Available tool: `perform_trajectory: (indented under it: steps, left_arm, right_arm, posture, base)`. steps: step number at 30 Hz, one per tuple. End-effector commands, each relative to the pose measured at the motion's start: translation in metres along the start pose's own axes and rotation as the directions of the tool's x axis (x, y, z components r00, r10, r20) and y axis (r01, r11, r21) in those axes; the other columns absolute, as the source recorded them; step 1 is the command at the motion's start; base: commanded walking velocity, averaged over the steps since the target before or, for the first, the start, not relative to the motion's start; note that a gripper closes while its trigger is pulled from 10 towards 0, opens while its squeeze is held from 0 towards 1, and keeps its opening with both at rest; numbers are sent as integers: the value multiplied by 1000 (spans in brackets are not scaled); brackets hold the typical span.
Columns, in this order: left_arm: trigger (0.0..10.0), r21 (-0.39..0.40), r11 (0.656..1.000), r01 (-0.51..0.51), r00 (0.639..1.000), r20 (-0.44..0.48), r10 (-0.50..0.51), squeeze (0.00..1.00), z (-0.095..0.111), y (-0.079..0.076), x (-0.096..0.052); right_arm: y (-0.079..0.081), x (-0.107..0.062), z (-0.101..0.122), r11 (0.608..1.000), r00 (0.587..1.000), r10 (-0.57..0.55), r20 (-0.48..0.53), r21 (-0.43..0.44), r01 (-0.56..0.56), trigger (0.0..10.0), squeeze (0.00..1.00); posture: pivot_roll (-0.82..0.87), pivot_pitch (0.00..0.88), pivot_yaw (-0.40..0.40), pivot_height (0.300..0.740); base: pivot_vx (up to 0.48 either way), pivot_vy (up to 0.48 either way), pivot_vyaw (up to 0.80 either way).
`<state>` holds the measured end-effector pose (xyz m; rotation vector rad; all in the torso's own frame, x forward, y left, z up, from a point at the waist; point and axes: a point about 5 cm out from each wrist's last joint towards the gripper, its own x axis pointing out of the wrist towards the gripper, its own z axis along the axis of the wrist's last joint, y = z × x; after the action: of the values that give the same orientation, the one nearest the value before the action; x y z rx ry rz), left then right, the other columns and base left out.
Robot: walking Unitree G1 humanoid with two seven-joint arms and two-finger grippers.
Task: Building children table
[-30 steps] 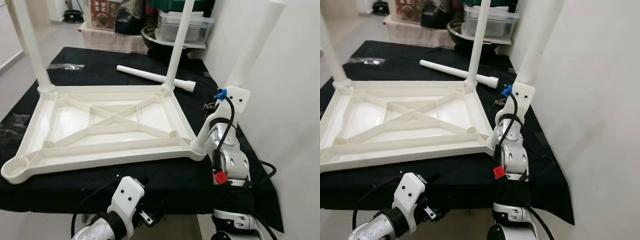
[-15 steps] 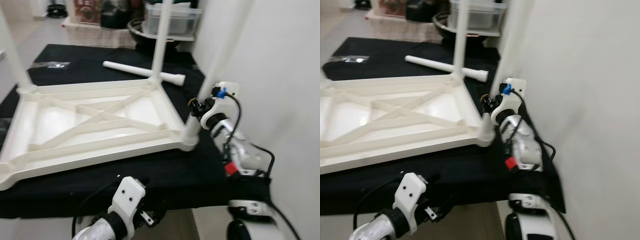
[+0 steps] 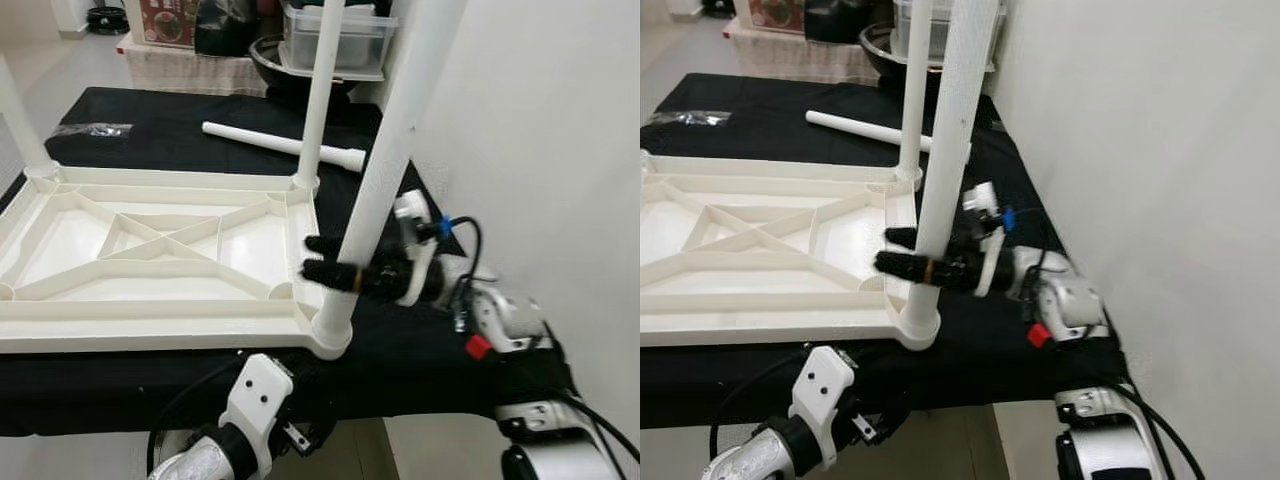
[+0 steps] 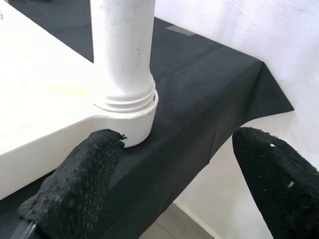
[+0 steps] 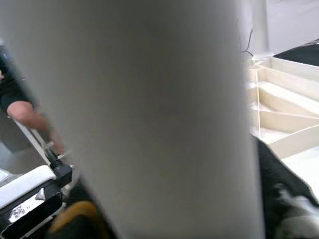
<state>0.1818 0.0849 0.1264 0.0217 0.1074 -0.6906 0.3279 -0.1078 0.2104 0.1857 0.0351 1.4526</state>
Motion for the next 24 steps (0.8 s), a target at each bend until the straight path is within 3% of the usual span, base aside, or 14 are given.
perform_trajectory:
  steps: [1,6,10,12,13,14,16,17,18,19,20,22,23,24]
  left_arm:
    - [10000,-8,1000,5,1000,-12,-5,0,-2,-2,-1]
    - [10000,-8,1000,3,1000,-12,-3,0,-2,-3,-1]
    - [10000,-8,1000,3,1000,-12,-3,0,-2,-3,-1]
    - [10000,-9,1000,2,1000,-12,-3,0,-2,-3,0]
    - [10000,-10,1000,4,1000,-11,-4,0,-2,-2,0]
    - [10000,-10,1000,4,1000,-11,-4,0,-2,-2,0]
    - [10000,-12,1000,8,1000,-12,-8,0,-2,-1,0]
    - [10000,-12,1000,8,1000,-12,-8,0,-2,-1,0]
    - [10000,-12,1000,10,1000,-12,-10,0,-2,-1,1]
    - [10000,-12,1000,10,1000,-12,-10,0,-2,-1,1]
    - [10000,-11,1000,10,1000,-11,-10,0,-2,-1,1]
    - [10000,-11,1000,10,1000,-11,-10,0,-2,-1,1]
    - [10000,-9,1000,9,1000,-12,-9,0,-2,-1,1]
    - [10000,-9,1000,9,1000,-12,-9,0,-2,-1,1]
  right_arm:
    - [-10,11,1,997,998,-58,-9,-58,57,0,0]
    - [-34,14,8,928,930,-359,81,-77,365,0,0]
    - [-34,14,8,928,930,-359,81,-77,365,0,0]
    - [-43,8,12,852,851,-510,123,-59,520,0,0]
    - [-52,-8,12,688,682,-715,153,-19,726,0,0]
    - [-52,-8,12,688,682,-715,153,-19,726,0,0]
    - [-55,-42,3,267,261,-956,137,29,963,0,0]
    - [-55,-42,3,267,261,-956,137,29,963,0,0]
    - [-48,-56,-3,73,66,-990,125,48,996,0,0]
    - [-48,-56,-3,73,66,-990,125,48,996,0,0]
    - [-40,-64,-8,-79,-87,-989,120,68,995,0,0]
    - [-40,-64,-8,-79,-87,-989,120,68,995,0,0]
    - [-32,-66,-13,-176,-186,-977,103,95,980,0,0]
    - [-32,-66,-13,-176,-186,-977,103,95,980,0,0]
  posture:
    - [153,84,-137,740]
    - [160,85,-148,740]
    - [160,85,-148,740]
    - [150,86,-146,740]
    - [137,84,-139,740]
    - [137,84,-139,740]
    - [134,83,-138,740]
    - [134,83,-138,740]
    - [134,83,-138,740]
    - [134,83,-138,740]
    - [136,86,-138,740]
    - [136,86,-138,740]
    - [137,86,-138,740]
    - [137,86,-138,740]
  base:
    - [0,0,0]
    - [0,0,0]
    - [0,0,0]
    - [0,0,0]
    - [0,0,0]
    - [0,0,0]
    - [0,0,0]
    - [0,0,0]
    - [0,0,0]
    - [0,0,0]
    - [0,0,0]
    - [0,0,0]
    - [0,0,0]
    - [0,0,0]
